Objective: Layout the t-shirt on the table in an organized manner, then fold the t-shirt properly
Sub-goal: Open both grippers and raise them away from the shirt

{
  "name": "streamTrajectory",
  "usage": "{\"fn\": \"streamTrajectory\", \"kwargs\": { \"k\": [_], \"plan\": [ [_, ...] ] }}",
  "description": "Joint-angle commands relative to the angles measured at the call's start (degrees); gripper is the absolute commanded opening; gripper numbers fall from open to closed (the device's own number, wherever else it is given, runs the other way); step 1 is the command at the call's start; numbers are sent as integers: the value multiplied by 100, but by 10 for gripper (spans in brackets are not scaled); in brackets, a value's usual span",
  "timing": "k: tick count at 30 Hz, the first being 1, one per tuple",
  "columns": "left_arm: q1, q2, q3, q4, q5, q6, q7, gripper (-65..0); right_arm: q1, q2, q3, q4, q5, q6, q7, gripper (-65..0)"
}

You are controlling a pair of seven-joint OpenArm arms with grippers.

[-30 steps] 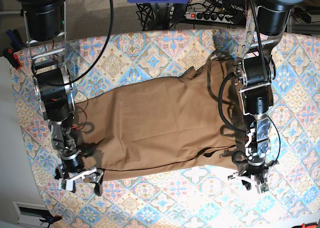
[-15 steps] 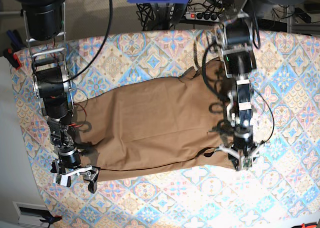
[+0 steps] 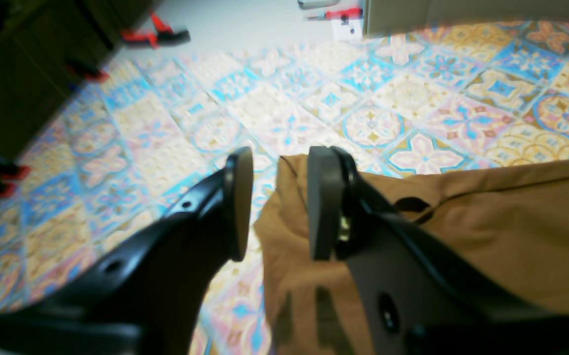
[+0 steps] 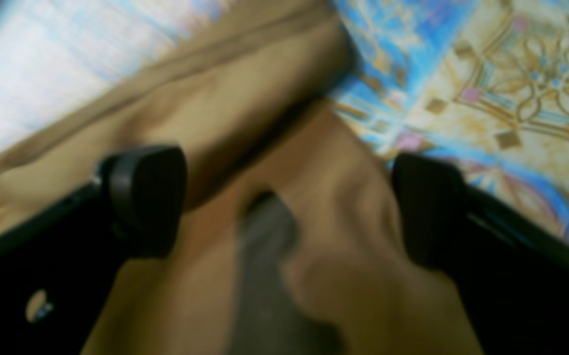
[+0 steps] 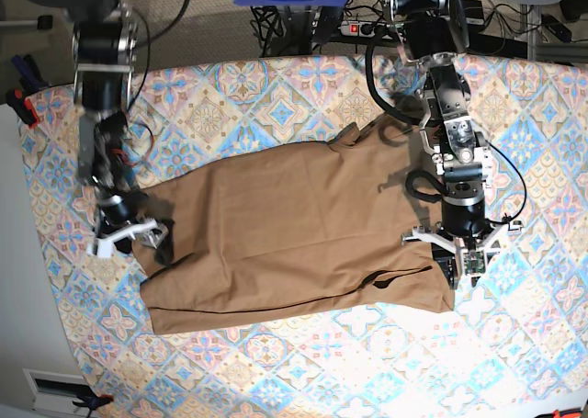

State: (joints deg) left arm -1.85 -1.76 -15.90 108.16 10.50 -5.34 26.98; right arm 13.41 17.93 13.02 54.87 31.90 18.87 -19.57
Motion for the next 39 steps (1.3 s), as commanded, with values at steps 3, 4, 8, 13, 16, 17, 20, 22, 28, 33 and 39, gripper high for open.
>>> {"fn": "streamTrajectory", "kwargs": {
  "k": [3,4,8,13,16,17,20,22,28,33,39],
  "plan": [
    [-57,101,-49,599,-255,-455,981,-471,-352,215,725,1383,93,-344,-570,0],
    [-39,92,-32,775,-316,-560,1315,-471,-449,215,795,1700,41,-476,-799,0],
    [13,84,-6,1224,-334,-1105,2387,-471,-730,233,857,2966,-715,-986,-1959,0],
    [75,84,-49,1241,-316,-1659,3398,-471,-730,233,874,4214,-1753,-1083,-3709,0],
    [119,84,-58,1285,-316,-1800,3961,-471,-748,224,883,4671,-2175,-1083,-4324,0],
    [154,92,-58,1312,-316,-1861,4146,-471,-756,224,883,4829,-2289,-1083,-4412,0],
    [303,101,-32,1329,-325,-2090,4436,-469,-915,224,1015,5128,-2386,-1083,-4772,0],
    [418,101,-58,1329,-325,-2371,4462,-469,-1073,224,1261,5190,-2394,-1074,-4922,0],
    [532,365,-788,1329,-325,-3030,4471,-465,-1442,224,1674,5207,-2394,-643,-4913,0],
    [734,646,-1438,1329,-325,-3466,4823,-467,-1671,224,2114,5207,-2394,-142,-4913,0],
    [1402,646,-1447,1364,-325,-3466,5139,-468,-2049,224,2413,5207,-2394,288,-4895,0]
  ]
}}
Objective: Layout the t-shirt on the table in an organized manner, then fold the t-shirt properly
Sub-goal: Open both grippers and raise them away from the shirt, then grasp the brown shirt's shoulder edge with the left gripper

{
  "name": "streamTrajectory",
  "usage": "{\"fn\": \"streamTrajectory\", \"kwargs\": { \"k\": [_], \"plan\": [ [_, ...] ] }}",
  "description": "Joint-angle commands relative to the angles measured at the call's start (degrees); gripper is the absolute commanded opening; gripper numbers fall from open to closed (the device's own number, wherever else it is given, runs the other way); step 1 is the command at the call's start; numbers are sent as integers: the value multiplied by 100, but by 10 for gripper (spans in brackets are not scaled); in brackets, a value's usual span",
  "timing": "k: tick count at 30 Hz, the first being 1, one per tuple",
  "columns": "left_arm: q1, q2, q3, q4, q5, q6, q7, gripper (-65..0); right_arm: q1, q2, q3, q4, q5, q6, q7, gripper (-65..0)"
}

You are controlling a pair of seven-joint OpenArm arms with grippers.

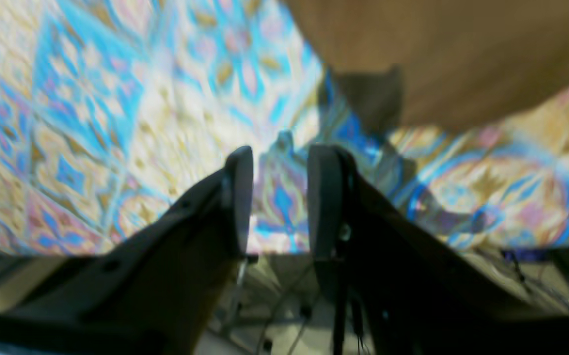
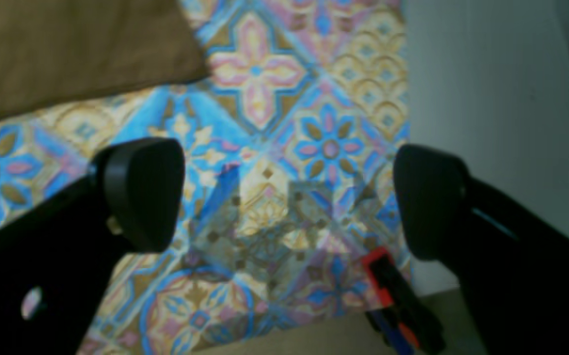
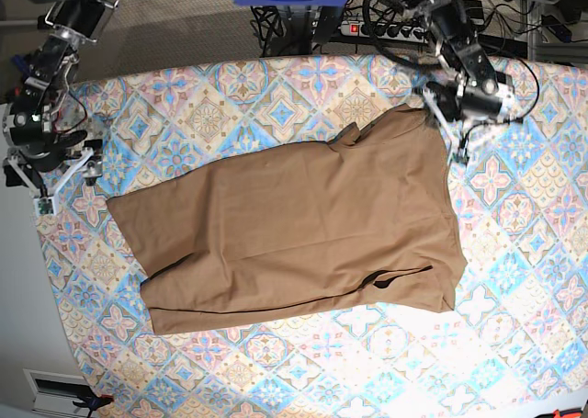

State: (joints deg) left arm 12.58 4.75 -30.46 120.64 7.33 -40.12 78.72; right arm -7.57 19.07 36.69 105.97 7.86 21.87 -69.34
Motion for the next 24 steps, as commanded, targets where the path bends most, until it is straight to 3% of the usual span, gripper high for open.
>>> {"fn": "streamTrajectory", "kwargs": {
  "k": [1,4,6,10,14,18,22,24],
  "plan": [
    [39,-5,8,116,-17,12,-34,-468,-21,111,46,97,10,-11,134,0],
    [206,162,8,116,-17,12,-43,-468,-223,111,46,97,1,-11,451,0],
    [320,197,96,99,-8,12,-368,-469,-328,102,46,97,1,-11,618,0],
    [927,417,650,99,133,12,-2197,-469,-407,-171,46,115,1,-11,626,0],
    [1454,425,747,99,185,12,-3744,-469,-407,-487,54,264,1,-11,609,0],
    [1744,425,729,99,-184,12,-3903,-469,-407,-522,54,343,1,-11,591,0],
    [1779,425,8,11,-1116,12,-3894,-465,-416,-522,54,370,1,-11,591,0],
    [1753,425,-194,-42,-1292,12,-3911,-465,-416,-522,54,370,1,-11,591,0]
  ]
}}
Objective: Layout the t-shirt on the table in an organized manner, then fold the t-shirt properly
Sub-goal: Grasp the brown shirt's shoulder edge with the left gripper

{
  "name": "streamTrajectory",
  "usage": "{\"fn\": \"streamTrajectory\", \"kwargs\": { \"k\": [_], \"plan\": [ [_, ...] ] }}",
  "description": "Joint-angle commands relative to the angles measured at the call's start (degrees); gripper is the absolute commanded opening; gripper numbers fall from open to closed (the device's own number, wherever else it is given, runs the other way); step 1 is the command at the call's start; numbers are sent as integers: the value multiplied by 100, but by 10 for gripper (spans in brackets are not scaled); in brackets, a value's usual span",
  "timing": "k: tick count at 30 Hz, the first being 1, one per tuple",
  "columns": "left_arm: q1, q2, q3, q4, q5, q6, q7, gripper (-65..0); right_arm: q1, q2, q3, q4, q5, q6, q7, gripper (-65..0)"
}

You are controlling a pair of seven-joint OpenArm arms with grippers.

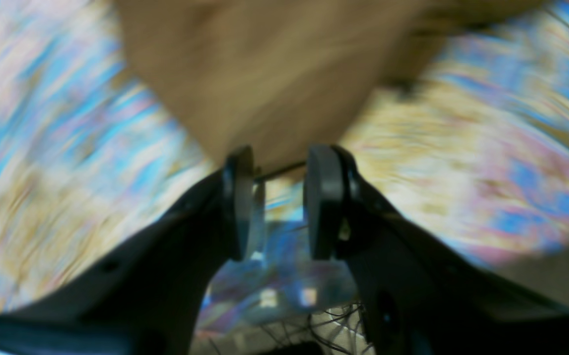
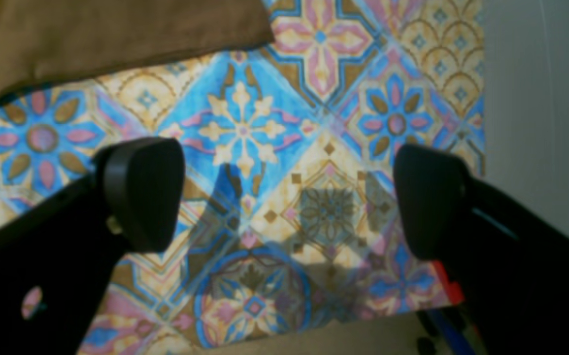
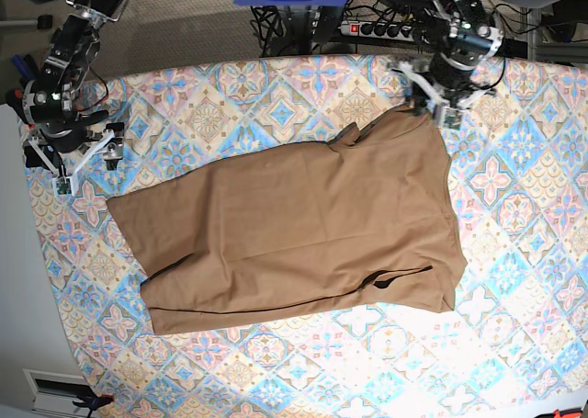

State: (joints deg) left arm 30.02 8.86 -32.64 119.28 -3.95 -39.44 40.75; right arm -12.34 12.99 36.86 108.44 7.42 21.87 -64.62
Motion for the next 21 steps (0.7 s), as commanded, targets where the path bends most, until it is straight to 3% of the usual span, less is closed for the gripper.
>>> {"fn": "streamTrajectory", "kwargs": {
  "k": [1,11,18,20,21],
  "plan": [
    [0,14,-28,94,-146,-56,-124,-465,60,85,37,123,45,-11,119,0],
    [-492,14,-46,-557,416,-56,-97,-466,60,85,37,123,45,-11,119,0],
    [-686,14,-37,-953,416,-56,-115,-472,60,85,37,123,45,-11,119,0],
    [-694,14,86,-944,434,-56,-124,-503,60,85,37,123,45,-11,119,0],
    [-694,14,165,-935,443,-56,-124,-549,60,85,37,123,45,-11,119,0]
  ]
}}
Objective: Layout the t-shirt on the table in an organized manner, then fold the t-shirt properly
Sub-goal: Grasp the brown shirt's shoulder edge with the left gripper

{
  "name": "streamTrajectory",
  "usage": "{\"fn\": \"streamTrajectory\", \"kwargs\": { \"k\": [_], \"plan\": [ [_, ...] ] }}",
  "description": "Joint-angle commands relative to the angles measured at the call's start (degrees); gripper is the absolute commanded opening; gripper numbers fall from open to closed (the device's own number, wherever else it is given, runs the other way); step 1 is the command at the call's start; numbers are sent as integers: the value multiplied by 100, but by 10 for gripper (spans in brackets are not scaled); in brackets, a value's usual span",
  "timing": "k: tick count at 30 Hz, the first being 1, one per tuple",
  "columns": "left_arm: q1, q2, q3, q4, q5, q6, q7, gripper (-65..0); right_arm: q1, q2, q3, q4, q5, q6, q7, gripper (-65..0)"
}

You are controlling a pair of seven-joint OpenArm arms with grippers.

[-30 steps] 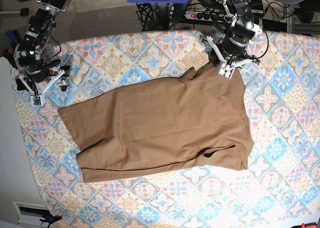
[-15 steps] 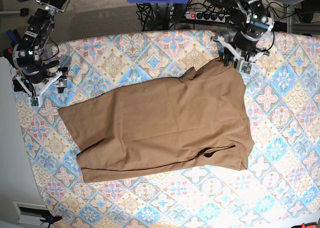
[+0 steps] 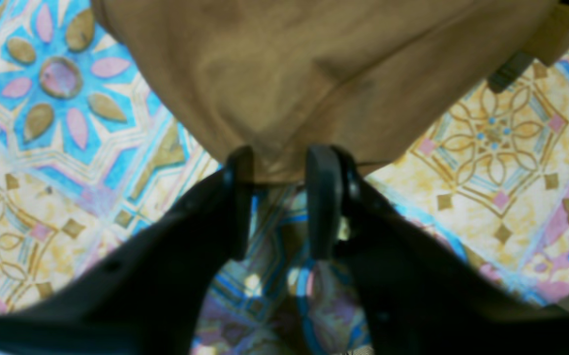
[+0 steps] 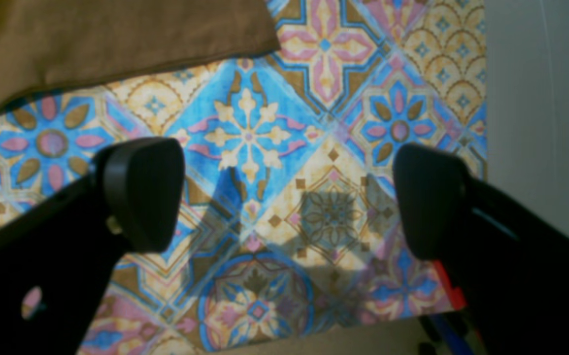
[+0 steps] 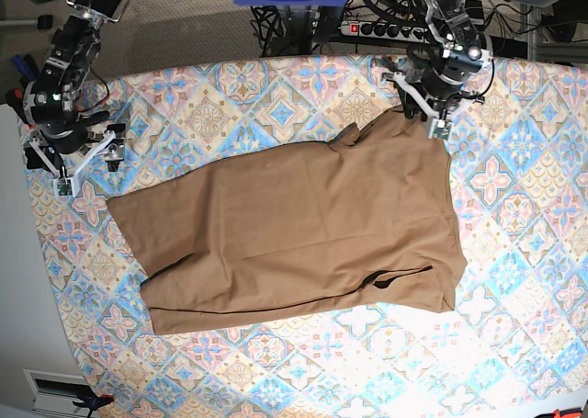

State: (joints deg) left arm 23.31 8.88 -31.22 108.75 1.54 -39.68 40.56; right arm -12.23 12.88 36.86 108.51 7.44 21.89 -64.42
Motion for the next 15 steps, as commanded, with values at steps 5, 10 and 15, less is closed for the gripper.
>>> {"fn": "streamTrajectory", "kwargs": {
  "k": [5,10,15],
  "plan": [
    [-32,12,85,435,-141,-32,-86,-650,49,96,28,116,43,-13,117,0],
    [152,12,76,1253,-150,-32,-78,-650,49,96,28,116,43,-13,117,0],
    [21,12,67,1305,-115,-32,-86,-650,49,96,19,116,43,-13,108,0]
  ]
}}
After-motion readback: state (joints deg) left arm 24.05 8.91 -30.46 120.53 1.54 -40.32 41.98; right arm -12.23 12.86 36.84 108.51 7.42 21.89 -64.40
